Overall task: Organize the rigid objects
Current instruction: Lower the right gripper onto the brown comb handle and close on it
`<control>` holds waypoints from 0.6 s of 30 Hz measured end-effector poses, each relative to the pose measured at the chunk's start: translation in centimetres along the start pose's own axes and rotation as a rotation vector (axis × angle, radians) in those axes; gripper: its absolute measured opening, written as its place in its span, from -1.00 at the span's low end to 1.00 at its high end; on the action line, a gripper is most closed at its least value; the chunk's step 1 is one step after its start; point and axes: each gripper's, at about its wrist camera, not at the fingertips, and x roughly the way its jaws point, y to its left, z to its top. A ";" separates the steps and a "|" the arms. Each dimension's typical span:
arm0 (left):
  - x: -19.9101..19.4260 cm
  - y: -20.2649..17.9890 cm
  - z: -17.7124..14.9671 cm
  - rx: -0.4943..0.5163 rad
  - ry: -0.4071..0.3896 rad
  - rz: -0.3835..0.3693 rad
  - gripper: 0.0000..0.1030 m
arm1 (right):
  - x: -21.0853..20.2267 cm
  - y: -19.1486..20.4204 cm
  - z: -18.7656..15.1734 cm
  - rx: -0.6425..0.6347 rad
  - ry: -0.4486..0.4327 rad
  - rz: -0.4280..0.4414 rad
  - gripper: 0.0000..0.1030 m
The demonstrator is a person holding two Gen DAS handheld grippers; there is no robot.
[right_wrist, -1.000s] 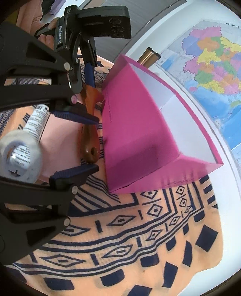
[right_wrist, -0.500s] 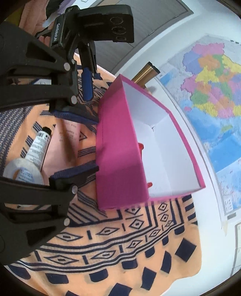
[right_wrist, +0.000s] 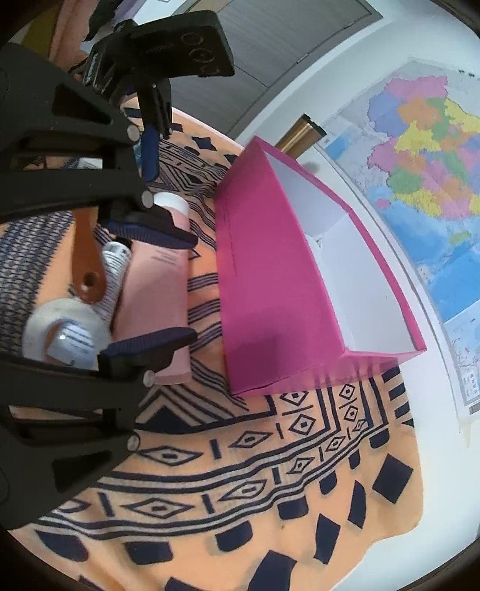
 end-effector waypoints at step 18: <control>0.8 -0.7 -3.1 0.003 0.044 0.039 0.09 | -0.6 1.8 -3.7 -0.072 0.049 -0.064 -0.09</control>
